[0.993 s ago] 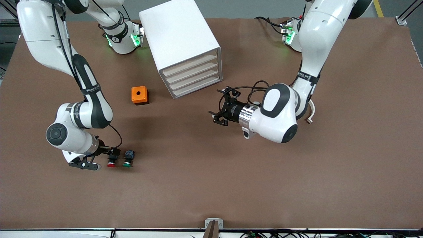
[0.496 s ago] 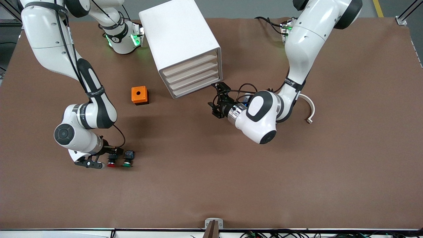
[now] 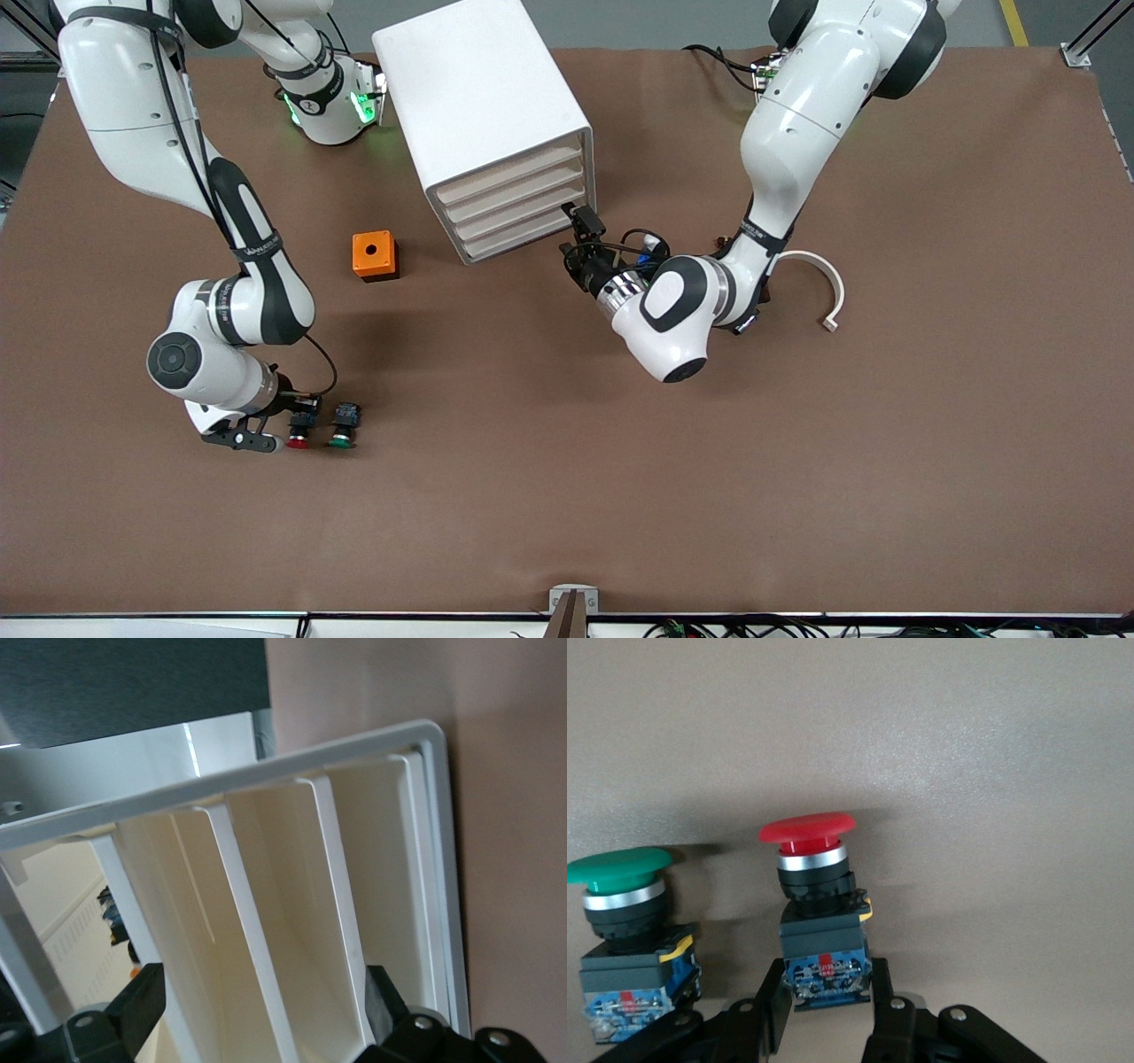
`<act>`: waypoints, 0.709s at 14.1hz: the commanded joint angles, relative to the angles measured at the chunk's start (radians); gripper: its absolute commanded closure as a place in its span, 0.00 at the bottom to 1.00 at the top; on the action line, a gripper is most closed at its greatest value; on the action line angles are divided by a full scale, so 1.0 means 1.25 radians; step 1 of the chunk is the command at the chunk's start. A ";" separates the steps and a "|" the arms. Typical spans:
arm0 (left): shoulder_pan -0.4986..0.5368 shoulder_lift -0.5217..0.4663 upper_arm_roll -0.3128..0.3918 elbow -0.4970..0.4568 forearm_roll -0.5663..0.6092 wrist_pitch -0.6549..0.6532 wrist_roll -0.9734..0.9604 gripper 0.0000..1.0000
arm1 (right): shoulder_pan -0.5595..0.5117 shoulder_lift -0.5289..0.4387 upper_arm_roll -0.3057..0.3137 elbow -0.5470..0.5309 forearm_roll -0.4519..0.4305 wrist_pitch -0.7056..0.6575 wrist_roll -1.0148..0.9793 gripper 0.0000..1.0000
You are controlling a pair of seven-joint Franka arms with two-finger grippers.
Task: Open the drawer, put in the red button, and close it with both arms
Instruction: 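Grasp the red button with the right gripper while the left gripper grips the drawer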
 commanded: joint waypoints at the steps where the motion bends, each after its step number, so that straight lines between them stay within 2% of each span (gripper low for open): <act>1: -0.020 0.011 0.000 0.003 -0.022 -0.038 -0.054 0.05 | 0.001 0.003 0.002 -0.002 -0.002 0.005 0.017 1.00; 5: -0.021 0.012 -0.023 -0.011 -0.056 -0.049 -0.090 0.18 | 0.005 -0.016 0.003 0.013 -0.003 -0.033 0.010 1.00; 8: -0.026 0.026 -0.025 -0.011 -0.057 -0.049 -0.134 0.32 | 0.015 -0.061 0.003 0.076 -0.003 -0.195 0.027 1.00; 10: -0.032 0.034 -0.025 -0.011 -0.061 -0.048 -0.152 0.37 | 0.026 -0.096 0.003 0.102 -0.002 -0.270 0.068 1.00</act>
